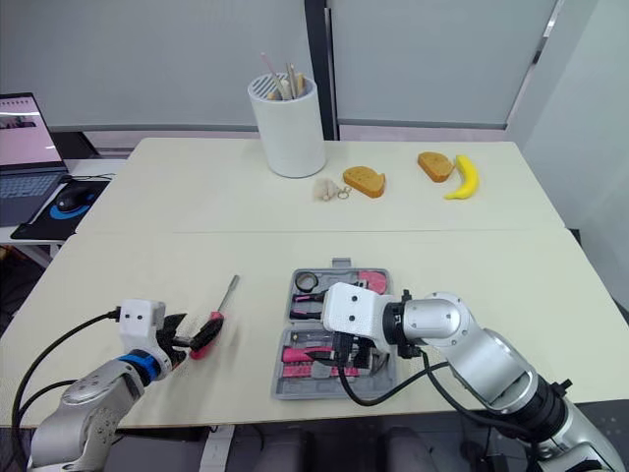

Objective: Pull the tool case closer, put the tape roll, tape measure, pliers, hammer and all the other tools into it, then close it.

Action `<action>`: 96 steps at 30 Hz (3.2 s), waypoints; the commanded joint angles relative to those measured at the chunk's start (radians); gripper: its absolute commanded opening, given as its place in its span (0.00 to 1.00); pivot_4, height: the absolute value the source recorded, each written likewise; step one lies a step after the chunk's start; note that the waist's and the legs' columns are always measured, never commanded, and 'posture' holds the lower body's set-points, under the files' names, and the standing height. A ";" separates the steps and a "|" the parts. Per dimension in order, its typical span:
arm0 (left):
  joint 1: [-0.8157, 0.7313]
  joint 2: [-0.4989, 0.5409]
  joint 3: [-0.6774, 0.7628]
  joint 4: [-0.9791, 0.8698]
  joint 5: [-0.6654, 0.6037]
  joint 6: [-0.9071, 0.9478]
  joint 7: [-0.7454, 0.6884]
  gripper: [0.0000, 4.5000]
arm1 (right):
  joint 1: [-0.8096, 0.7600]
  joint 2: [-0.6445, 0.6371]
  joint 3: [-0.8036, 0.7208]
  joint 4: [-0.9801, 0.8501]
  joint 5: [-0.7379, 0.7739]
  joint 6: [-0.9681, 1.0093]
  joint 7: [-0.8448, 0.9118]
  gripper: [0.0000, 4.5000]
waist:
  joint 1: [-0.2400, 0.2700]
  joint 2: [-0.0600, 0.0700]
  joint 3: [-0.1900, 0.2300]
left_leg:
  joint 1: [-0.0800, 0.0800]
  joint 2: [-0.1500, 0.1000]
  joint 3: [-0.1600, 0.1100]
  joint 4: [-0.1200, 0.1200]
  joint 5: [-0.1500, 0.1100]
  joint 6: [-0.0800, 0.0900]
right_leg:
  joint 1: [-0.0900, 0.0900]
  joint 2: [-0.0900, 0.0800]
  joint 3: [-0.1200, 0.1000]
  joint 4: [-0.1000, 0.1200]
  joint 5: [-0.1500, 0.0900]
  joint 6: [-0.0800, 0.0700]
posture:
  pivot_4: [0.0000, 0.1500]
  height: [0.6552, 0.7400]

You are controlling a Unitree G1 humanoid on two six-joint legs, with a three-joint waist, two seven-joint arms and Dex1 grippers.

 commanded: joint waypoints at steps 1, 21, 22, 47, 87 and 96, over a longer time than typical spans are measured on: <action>-0.027 0.009 -0.023 0.005 0.048 -0.013 0.014 1.00 | -0.021 0.016 -0.007 -0.011 -0.006 -0.016 -0.009 1.00 | 0.000 0.000 0.000 | 0.000 0.000 0.000 0.000 0.000 0.000 | 0.000 0.000 0.000 0.000 0.000 0.000 | 1.00 1.00; -0.122 -0.009 -0.077 0.179 0.127 0.002 -0.024 0.52 | -0.044 0.013 -0.017 -0.025 -0.002 0.016 0.002 1.00 | 0.002 0.000 0.000 | 0.000 0.000 0.000 -0.002 0.000 0.000 | 0.001 0.000 -0.001 -0.003 0.000 0.000 | 1.00 1.00; -0.128 -0.010 -0.079 0.191 0.133 -0.002 -0.022 0.45 | -0.045 0.012 -0.017 -0.029 -0.001 0.020 0.003 1.00 | 0.003 0.000 0.000 | 0.000 0.000 -0.001 -0.002 0.000 0.000 | 0.001 0.000 -0.001 -0.003 0.000 0.000 | 1.00 1.00; -0.078 0.386 -0.277 -0.322 0.072 -0.173 -0.653 0.17 | 0.177 -0.280 -0.318 -0.248 0.220 0.098 0.135 1.00 | 0.003 -0.003 0.007 | -0.001 -0.002 0.003 -0.009 -0.001 -0.002 | -0.001 -0.004 0.000 -0.008 0.000 0.000 | 1.00 1.00; -0.303 0.248 -0.689 -0.461 0.355 0.129 -0.599 0.17 | 0.409 -0.477 -0.420 -0.350 0.294 0.128 0.079 1.00 | 0.002 -0.005 0.009 | 0.000 0.000 0.000 -0.009 0.000 -0.001 | 0.000 0.004 0.001 -0.007 -0.003 0.006 | 1.00 1.00; -0.346 0.251 -0.788 -0.399 0.403 0.083 -0.615 0.17 | 0.385 -0.475 -0.394 -0.335 0.286 0.124 0.073 1.00 | 0.003 -0.005 0.009 | 0.000 -0.001 0.001 -0.008 0.000 -0.001 | 0.000 0.004 0.001 -0.007 -0.003 0.006 | 1.00 1.00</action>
